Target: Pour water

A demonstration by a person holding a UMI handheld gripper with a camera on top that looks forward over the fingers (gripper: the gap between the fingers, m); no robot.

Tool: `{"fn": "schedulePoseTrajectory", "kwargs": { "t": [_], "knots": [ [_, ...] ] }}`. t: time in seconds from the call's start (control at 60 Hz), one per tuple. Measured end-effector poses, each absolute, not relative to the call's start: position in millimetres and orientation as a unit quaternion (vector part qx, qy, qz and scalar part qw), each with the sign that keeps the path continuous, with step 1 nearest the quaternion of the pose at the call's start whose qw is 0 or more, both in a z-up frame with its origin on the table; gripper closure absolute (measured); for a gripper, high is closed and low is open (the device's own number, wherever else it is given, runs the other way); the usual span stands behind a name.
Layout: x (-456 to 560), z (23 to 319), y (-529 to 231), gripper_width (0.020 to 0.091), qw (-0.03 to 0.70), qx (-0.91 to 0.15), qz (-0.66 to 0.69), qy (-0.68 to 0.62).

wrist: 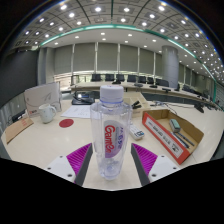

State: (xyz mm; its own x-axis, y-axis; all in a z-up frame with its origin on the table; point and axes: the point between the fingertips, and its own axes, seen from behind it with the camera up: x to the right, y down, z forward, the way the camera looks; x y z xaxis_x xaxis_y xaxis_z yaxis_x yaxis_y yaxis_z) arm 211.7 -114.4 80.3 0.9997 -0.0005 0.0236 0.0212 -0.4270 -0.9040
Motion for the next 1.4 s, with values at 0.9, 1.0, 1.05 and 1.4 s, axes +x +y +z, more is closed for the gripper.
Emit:
{"fn": "schedulePoseTrajectory", "kwargs": {
  "t": [0.9,1.0,1.05,1.4],
  "knots": [
    [169.7,162.1,-8.9,0.0757,0.565,-0.812,-0.128,-0.07],
    [141.2,191.6,21.4,0.0756,0.562,-0.795,-0.198,-0.111],
    [124.1,203.2,37.0,0.0755,0.556,-0.785,-0.237,-0.137],
    [-11.7,229.7,146.8,0.0756,0.463,-0.626,-0.489,-0.394]
  ]
}}
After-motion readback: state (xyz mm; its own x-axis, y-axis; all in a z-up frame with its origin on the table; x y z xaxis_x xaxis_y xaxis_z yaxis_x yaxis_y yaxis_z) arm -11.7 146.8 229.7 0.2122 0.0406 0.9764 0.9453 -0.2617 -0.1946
